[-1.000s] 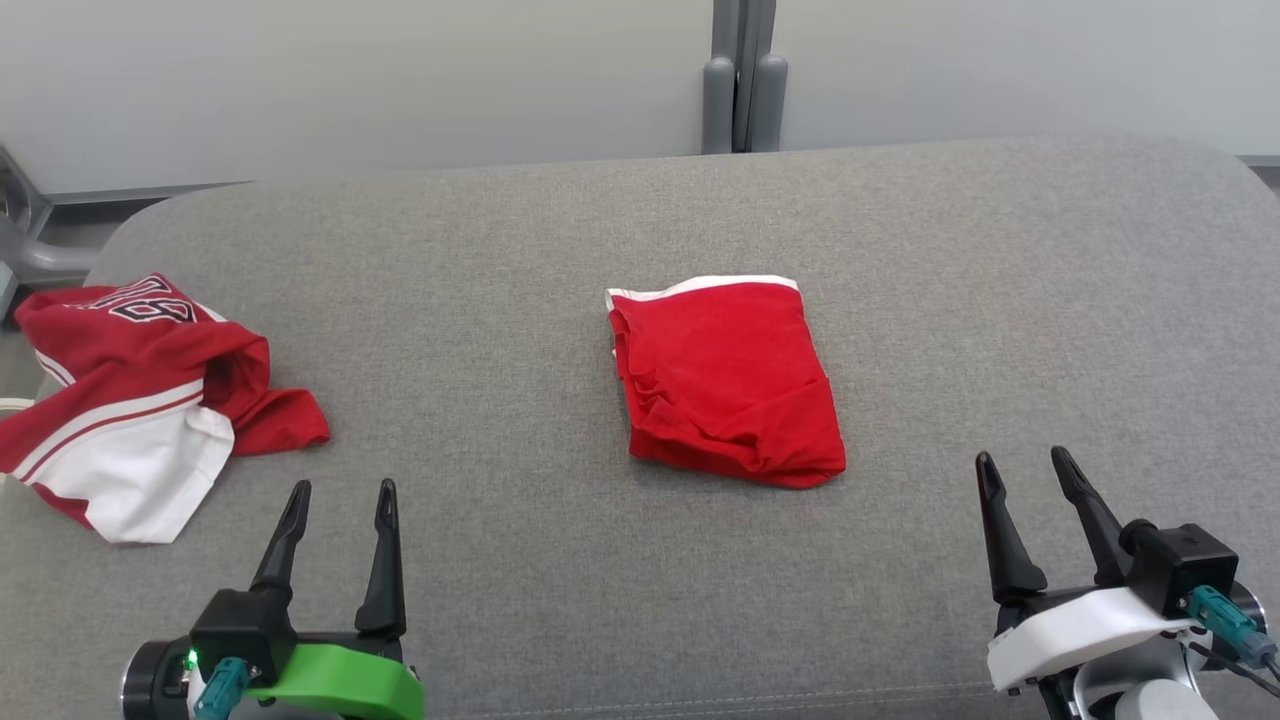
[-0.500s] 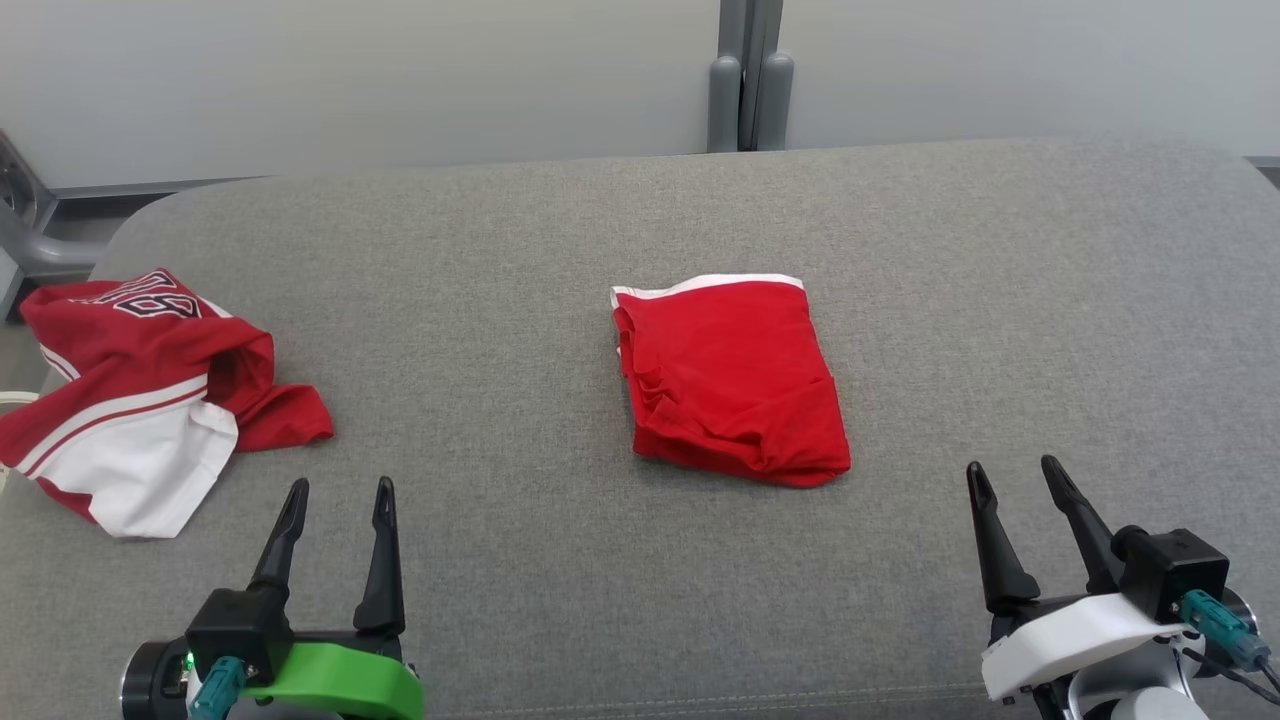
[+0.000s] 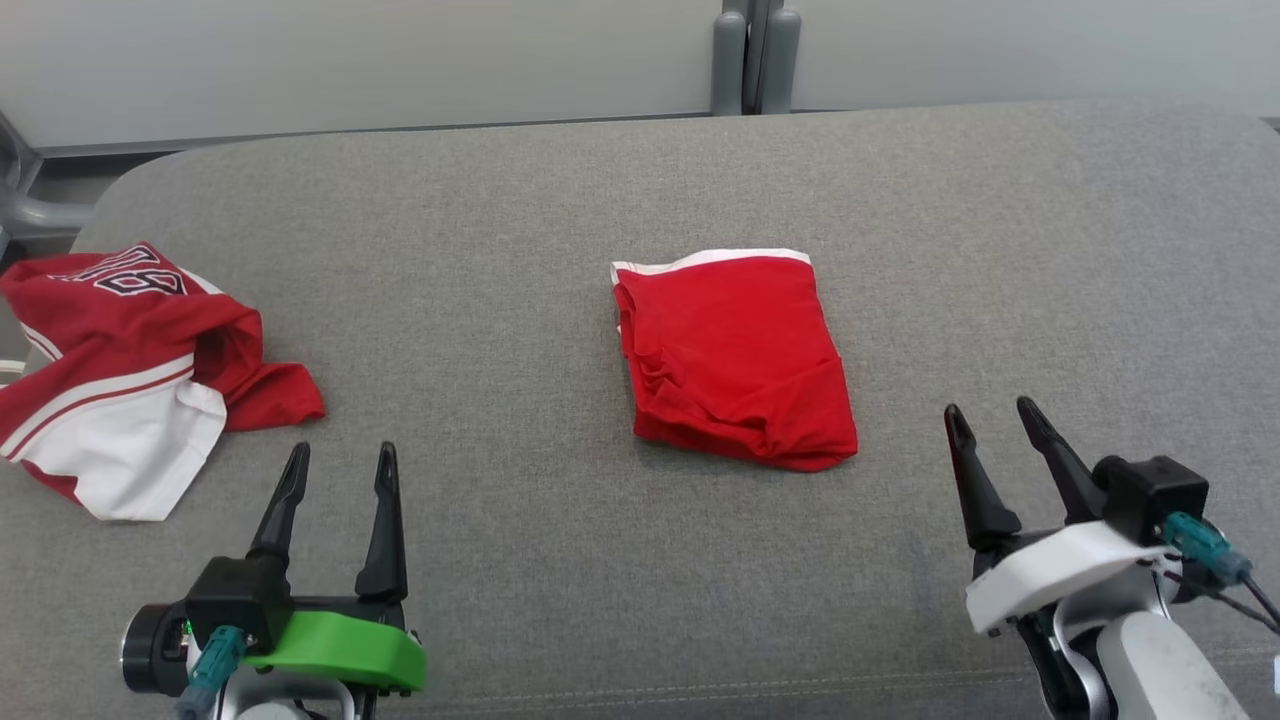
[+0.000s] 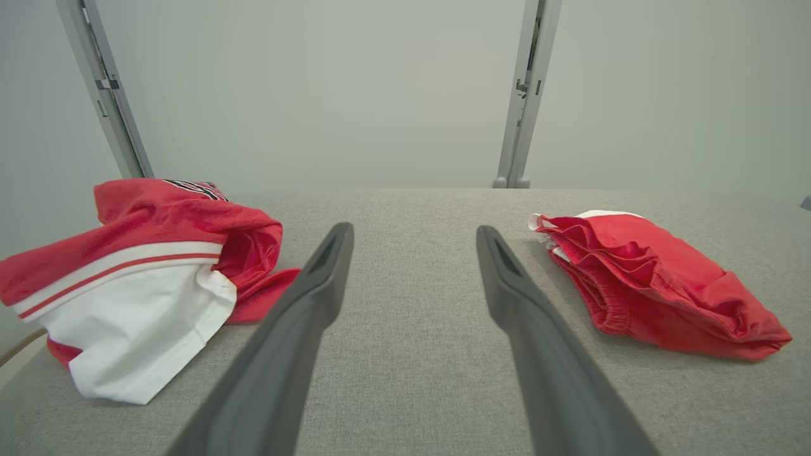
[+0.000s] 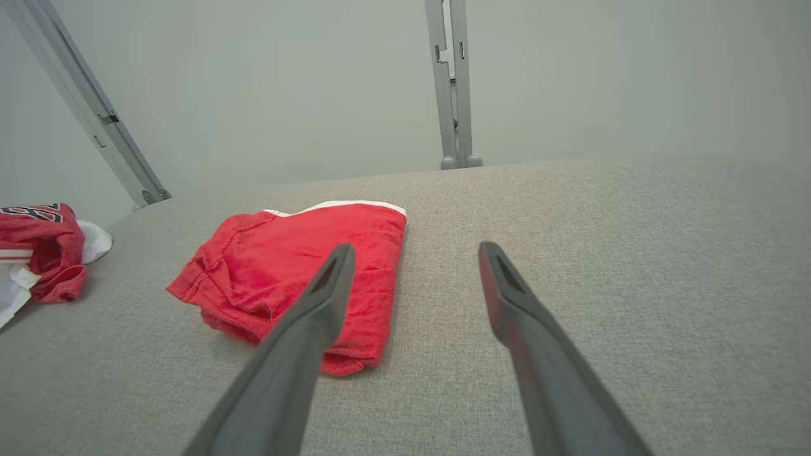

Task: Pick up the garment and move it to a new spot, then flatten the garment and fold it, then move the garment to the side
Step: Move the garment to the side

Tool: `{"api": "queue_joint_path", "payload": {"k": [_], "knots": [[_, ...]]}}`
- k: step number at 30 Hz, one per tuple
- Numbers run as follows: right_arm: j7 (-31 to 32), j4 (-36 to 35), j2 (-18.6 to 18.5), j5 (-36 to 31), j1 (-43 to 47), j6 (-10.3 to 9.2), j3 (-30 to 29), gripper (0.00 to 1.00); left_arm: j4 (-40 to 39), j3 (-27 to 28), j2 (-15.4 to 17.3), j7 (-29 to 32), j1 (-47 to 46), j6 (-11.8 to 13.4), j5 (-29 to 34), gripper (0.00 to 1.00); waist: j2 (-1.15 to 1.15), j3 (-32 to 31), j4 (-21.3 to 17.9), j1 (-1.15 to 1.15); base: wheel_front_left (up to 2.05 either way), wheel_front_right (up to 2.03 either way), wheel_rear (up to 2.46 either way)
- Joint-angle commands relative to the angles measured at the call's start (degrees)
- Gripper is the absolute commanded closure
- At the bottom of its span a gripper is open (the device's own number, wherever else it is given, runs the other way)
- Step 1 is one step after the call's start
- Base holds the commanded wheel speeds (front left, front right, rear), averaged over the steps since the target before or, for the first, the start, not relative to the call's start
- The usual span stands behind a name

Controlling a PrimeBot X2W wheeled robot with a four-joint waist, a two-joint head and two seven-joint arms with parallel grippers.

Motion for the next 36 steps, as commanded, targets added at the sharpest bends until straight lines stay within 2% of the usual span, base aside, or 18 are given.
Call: {"api": "queue_joint_path", "payload": {"k": [1,11,17,23,31,32,33,34,36], "knots": [[0.67,1.66,-1.44,1.10,-2.53,-0.02,1.08,0.00,0.03,-0.26,0.23,-0.12,-1.38,-0.32,-0.14,0.00,0.00,1.24,-0.19,0.00,0.00,0.00,0.00],[1.55,16.71,-8.19,9.35,-18.68,-0.02,12.52,0.00,1.54,-2.50,-1.39,-0.55,-6.47,-2.41,0.46,0.00,0.00,6.74,2.41,0.00,0.00,0.00,0.00],[1.19,25.83,-9.99,13.90,-28.16,-0.02,20.06,0.00,3.00,-4.09,-3.05,-0.75,-10.06,-4.20,0.90,0.00,0.00,11.16,6.07,0.00,0.00,0.00,0.00],[0.38,34.18,-11.61,18.80,-33.93,-0.03,25.45,0.00,4.82,-5.19,-5.20,-1.02,-13.16,-5.85,1.18,0.00,0.00,14.30,10.32,0.00,0.00,0.00,0.00],[0.69,39.43,-12.19,24.21,-37.27,-0.02,31.58,0.00,5.32,-3.71,-6.63,-0.99,-13.75,-6.81,1.74,0.00,0.00,15.55,11.61,0.00,0.00,0.00,0.00],[0.57,39.79,-12.20,24.76,-37.58,-0.02,32.52,0.54,5.39,-3.43,-6.67,-0.99,-13.73,-6.89,1.93,0.00,0.00,15.62,11.52,0.00,0.00,0.00,0.00],[0.24,40.31,-12.30,25.28,-37.98,-0.01,33.22,0.89,5.40,-3.13,-6.75,-1.00,-13.72,-7.04,2.19,0.00,0.00,15.70,11.37,0.00,0.00,0.00,0.00],[0.14,40.59,-12.20,25.92,-38.31,-0.01,33.98,1.00,5.40,-2.82,-6.81,-1.00,-13.73,-7.16,2.34,0.00,0.00,15.75,11.11,0.00,0.00,0.00,0.00],[0.21,41.06,-12.19,27.00,-39.03,-0.01,35.73,1.00,5.24,-2.30,-6.95,-1.00,-14.00,-7.43,2.77,0.00,0.00,15.97,10.43,0.00,0.00,0.00,0.00]]}}
